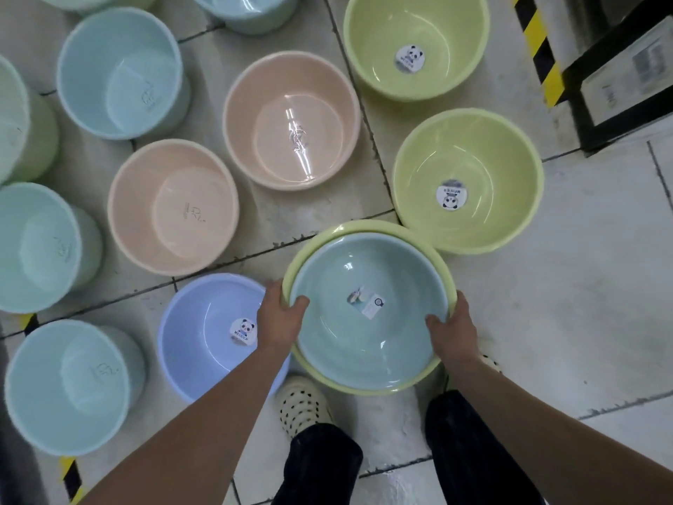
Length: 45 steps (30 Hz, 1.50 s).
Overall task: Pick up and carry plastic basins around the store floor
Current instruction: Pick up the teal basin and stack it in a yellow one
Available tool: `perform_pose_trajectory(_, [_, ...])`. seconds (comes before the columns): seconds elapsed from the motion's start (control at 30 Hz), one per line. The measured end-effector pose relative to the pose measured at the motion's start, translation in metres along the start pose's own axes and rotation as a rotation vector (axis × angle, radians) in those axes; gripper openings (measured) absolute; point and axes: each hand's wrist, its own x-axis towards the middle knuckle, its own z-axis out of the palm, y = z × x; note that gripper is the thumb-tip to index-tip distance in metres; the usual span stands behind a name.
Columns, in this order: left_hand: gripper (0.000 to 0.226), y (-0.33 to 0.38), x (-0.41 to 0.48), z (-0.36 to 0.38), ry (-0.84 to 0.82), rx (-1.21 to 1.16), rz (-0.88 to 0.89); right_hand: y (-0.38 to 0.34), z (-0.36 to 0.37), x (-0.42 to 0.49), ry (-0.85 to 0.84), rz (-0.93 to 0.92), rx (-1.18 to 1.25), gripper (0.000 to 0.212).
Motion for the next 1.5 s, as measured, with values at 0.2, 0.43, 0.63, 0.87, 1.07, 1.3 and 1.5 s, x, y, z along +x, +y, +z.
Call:
perform_pose_trajectory(0.2, [0.060, -0.026, 0.028, 0.027, -0.058, 0.031, 0.009, 0.022, 0.021, 0.036, -0.030, 0.033, -0.062, 0.076])
perform_pose_trajectory(0.43, [0.075, -0.037, 0.045, 0.046, -0.126, 0.004, 0.033, 0.040, 0.033, 0.068, -0.063, 0.048, -0.076, 0.075])
perform_pose_trajectory(0.63, [0.039, -0.043, 0.069, 0.048, -0.192, -0.017, -0.129, 0.045, 0.034, 0.085, -0.086, 0.035, -0.151, 0.052])
perform_pose_trajectory(0.87, [0.039, -0.042, 0.033, 0.031, -0.168, 0.026, -0.144, 0.042, -0.001, 0.057, -0.136, -0.008, -0.162, 0.056])
perform_pose_trajectory(1.07, [0.029, 0.022, -0.032, 0.018, -0.145, 0.056, -0.127, 0.012, -0.079, 0.003, -0.169, 0.028, -0.095, 0.063])
perform_pose_trajectory(1.3, [0.032, 0.159, -0.068, 0.023, -0.158, 0.055, -0.059, -0.077, -0.193, -0.006, -0.137, -0.062, -0.084, 0.072])
perform_pose_trajectory(1.5, [0.046, 0.241, -0.058, 0.053, -0.010, -0.070, -0.017, -0.136, -0.234, 0.018, -0.041, -0.131, 0.050, 0.073])
